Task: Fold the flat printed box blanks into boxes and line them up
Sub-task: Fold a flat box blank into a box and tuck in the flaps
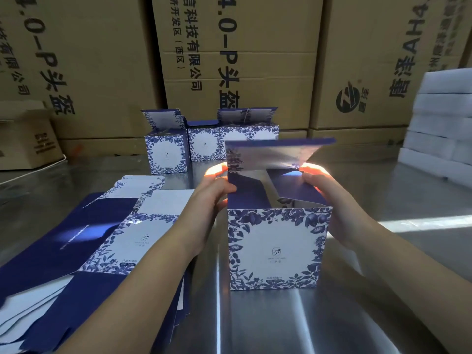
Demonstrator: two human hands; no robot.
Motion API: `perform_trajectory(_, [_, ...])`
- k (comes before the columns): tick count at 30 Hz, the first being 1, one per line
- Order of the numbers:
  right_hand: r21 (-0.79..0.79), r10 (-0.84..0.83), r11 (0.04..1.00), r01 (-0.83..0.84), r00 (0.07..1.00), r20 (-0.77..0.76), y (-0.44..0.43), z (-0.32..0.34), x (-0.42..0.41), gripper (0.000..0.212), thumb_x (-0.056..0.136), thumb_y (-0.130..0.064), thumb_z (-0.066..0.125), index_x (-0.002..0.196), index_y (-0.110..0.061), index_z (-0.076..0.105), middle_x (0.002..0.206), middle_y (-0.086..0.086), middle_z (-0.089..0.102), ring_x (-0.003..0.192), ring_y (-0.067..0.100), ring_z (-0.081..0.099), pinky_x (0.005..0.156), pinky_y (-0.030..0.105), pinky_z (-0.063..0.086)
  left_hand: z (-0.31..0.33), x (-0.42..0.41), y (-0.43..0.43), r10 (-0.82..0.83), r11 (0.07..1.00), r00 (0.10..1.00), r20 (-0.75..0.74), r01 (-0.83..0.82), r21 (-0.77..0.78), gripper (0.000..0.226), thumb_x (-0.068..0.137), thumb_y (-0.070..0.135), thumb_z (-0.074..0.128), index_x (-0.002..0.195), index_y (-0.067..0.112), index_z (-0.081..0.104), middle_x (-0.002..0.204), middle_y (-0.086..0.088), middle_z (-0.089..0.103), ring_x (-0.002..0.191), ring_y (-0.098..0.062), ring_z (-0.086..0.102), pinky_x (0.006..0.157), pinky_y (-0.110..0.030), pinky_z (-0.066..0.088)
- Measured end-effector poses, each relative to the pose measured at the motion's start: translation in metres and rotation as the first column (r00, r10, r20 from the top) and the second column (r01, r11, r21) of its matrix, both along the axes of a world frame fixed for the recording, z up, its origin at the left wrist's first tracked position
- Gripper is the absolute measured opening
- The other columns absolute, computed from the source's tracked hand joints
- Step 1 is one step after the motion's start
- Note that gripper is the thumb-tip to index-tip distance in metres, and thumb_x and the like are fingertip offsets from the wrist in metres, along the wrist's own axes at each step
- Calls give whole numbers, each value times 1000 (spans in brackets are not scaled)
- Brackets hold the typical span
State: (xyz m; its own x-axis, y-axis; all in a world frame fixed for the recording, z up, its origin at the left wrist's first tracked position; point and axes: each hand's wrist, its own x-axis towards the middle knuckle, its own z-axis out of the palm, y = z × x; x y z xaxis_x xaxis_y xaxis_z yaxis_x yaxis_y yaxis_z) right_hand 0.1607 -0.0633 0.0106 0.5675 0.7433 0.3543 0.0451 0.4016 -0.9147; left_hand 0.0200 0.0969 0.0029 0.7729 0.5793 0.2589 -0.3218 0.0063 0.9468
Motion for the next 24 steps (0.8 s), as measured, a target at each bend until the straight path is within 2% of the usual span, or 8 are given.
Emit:
perform_trajectory(3, [-8, 2, 1000, -2, 997, 74, -1, 2, -5, 16, 92, -16, 47, 92, -17, 62, 85, -9, 73, 82, 3, 68, 64, 12, 50, -3, 0, 1, -66, 998, 998, 18, 66, 24, 33, 52, 33, 63, 84, 36, 70, 89, 1, 72, 86, -18, 67, 89, -35, 48])
perform_trajectory(6, [-39, -37, 998, 40, 996, 80, -2, 3, -5, 33, 75, -32, 55, 105, -19, 62, 124, 13, 62, 113, 24, 61, 92, 34, 49, -2, -1, 1, -102, 992, 995, 3, 101, 77, 26, 63, 40, 65, 88, 37, 68, 91, 3, 71, 89, -17, 68, 83, -30, 50])
perform_trajectory(9, [-53, -32, 998, 36, 996, 78, -3, 3, -2, 34, 73, -33, 53, 104, -24, 62, 125, 8, 61, 120, 28, 55, 106, 44, 40, -1, -2, 3, -102, 990, 995, -20, 104, 92, 32, 65, 46, 67, 94, 34, 62, 87, 4, 67, 84, -15, 66, 77, -27, 49])
perform_trajectory(12, [-72, -26, 997, 36, 990, 137, -3, 1, 0, 28, 77, -33, 49, 98, -29, 66, 106, -6, 67, 110, 22, 59, 101, 40, 43, 0, -4, 3, -74, 983, 996, -46, 80, 163, 36, 58, 56, 64, 90, 39, 63, 84, 11, 65, 76, -5, 62, 68, -22, 45])
perform_trajectory(14, [-65, 0, 998, 7, 994, 107, -3, 0, 2, 29, 76, -32, 45, 96, -28, 67, 98, -9, 70, 96, 14, 63, 83, 30, 48, 0, -4, 5, -47, 982, 997, -58, 57, 182, 34, 60, 54, 62, 91, 40, 64, 86, 10, 65, 80, -9, 60, 73, -28, 41])
perform_trajectory(16, [-61, 24, 998, -20, 998, 59, -4, 2, 3, 33, 75, -31, 43, 94, -26, 70, 96, -7, 72, 87, 11, 65, 71, 28, 47, 1, -3, 5, -28, 982, 997, -67, 40, 185, 30, 63, 47, 59, 91, 38, 64, 91, 8, 66, 90, -17, 57, 79, -36, 38])
perform_trajectory(20, [-66, 11, 998, -9, 999, 36, -3, 3, 6, 36, 77, -39, 42, 89, -25, 73, 101, -3, 72, 98, 20, 63, 85, 39, 45, 5, -2, 3, 46, 985, 996, -82, -31, 170, 39, 54, 50, 53, 88, 42, 70, 101, 8, 70, 104, -19, 59, 91, -40, 37])
perform_trajectory(24, [-102, 6, 995, 4, 995, 95, -3, 1, 7, 38, 79, -44, 43, 98, -24, 68, 102, -4, 71, 101, 19, 63, 92, 41, 43, 4, -6, 4, 41, 968, 993, -114, -12, 252, 39, 60, 60, 57, 96, 45, 66, 112, 6, 66, 115, -20, 56, 103, -48, 36])
